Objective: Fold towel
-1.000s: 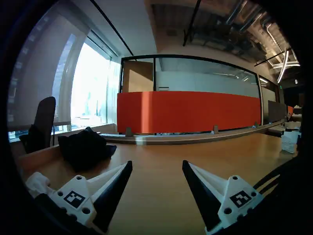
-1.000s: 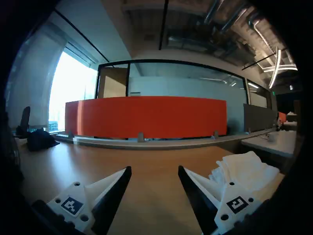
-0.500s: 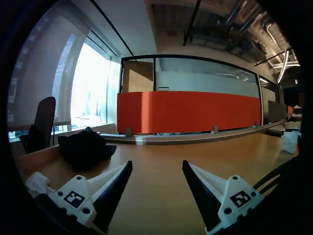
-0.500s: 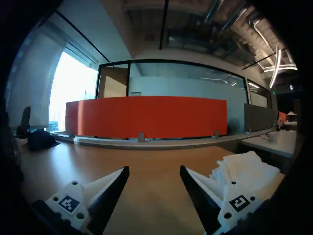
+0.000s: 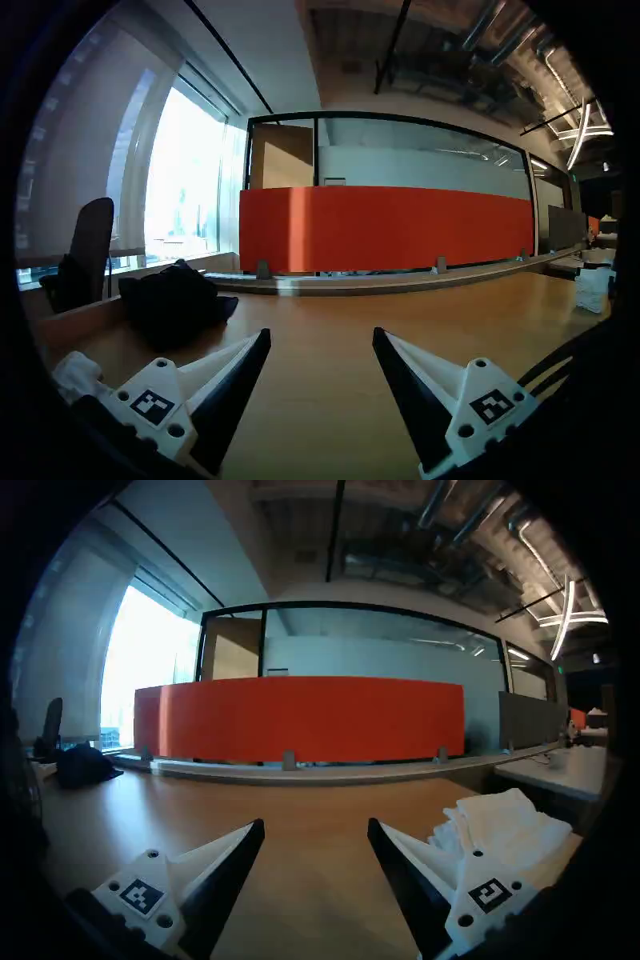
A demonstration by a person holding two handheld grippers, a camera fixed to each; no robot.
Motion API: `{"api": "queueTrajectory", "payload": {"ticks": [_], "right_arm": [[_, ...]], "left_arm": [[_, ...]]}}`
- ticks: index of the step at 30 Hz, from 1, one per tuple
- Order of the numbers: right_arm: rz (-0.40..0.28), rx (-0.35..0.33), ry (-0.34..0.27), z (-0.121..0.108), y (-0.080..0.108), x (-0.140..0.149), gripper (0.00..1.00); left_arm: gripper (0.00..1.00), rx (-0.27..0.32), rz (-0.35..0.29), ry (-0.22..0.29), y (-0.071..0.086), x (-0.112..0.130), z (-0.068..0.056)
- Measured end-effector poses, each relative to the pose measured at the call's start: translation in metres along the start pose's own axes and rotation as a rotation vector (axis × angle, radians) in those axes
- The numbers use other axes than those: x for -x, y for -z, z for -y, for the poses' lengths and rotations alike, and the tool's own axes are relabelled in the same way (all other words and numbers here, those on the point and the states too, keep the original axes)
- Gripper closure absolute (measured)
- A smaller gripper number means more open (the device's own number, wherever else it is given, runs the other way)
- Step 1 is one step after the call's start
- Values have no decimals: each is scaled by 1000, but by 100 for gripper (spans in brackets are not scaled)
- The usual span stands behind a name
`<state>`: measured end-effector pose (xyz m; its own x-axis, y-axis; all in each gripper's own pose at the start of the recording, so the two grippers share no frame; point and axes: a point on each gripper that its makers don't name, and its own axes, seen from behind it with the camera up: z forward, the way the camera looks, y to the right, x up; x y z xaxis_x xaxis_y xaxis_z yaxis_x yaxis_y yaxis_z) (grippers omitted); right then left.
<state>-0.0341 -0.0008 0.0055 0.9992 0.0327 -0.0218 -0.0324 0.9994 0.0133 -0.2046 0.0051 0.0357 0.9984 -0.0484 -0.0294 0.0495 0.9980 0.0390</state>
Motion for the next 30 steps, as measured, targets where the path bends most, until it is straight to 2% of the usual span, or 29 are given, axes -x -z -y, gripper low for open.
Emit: {"api": "queueTrajectory", "payload": {"ticks": [30], "right_arm": [[0, 0, 0, 0, 0, 0, 0]], "left_arm": [[6, 0, 1, 3, 1, -2, 1]]}}
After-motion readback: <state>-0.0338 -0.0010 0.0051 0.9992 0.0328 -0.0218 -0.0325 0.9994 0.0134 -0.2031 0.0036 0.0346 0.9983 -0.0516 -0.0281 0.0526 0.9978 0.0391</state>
